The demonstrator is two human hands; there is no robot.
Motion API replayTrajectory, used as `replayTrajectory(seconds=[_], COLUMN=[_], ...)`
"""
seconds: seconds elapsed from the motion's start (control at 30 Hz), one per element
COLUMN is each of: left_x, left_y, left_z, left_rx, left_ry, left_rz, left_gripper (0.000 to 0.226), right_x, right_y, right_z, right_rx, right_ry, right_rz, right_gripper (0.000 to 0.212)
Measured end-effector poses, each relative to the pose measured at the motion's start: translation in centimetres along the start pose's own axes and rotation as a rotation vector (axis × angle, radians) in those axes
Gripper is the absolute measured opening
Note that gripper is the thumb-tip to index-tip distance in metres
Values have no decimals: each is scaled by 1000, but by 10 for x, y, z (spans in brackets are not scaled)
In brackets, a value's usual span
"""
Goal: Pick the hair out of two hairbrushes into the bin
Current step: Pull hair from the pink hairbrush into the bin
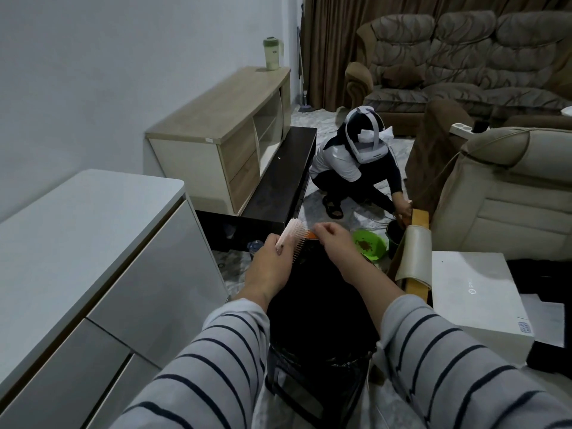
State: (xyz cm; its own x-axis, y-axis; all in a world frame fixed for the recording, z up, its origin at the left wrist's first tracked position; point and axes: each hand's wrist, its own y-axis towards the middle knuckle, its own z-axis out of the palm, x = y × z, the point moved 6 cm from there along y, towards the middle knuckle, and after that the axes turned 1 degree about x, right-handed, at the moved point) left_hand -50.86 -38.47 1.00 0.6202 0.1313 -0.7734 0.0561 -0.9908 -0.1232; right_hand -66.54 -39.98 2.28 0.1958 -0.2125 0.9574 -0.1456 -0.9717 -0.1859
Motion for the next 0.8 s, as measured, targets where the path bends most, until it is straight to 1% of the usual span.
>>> replayTrajectory(seconds=[0.1,0.23,0.3,0.33,0.4,0.47,0.53,0.57,0.63,0.73,0.77,0.8], left_x=[-1,-1,-2,-2,-2,2,6,7,10,17,18,19], left_y=[0,3,7,8,11,14,17,18,21,22,22,22], left_z=[3,7,11,14,19,21,20,19,19,24,25,25], left_rx=[3,9,25,31,36,30,27,30,50,108,120,126], left_ry=[-44,-67,-120,-144,-149,-120,-107,-108,-92,-45,-36,-33], left_rz=[-17,-37,-40,-36,-15,-8,-23,-34,-53,-61,-63,-61], left_gripper=[50,62,58,54,45,37,32,31,33,34,33,34], right_x=[2,14,15,16,17,16,13,11,9,6,5,4], right_y=[-1,-3,-7,-10,-16,-16,-11,-8,-4,-1,0,0], right_z=[4,1,6,10,16,15,12,10,6,9,11,12], right_rx=[18,-98,-122,-128,-163,-185,-168,-153,-127,-26,23,59], right_ry=[-273,-525,-696,-770,-817,-805,-707,-583,-228,281,391,420], right_rz=[-110,-234,-277,-304,-348,-339,-278,-236,-152,10,53,71], right_gripper=[17,31,37,34,26,22,20,18,12,19,20,21])
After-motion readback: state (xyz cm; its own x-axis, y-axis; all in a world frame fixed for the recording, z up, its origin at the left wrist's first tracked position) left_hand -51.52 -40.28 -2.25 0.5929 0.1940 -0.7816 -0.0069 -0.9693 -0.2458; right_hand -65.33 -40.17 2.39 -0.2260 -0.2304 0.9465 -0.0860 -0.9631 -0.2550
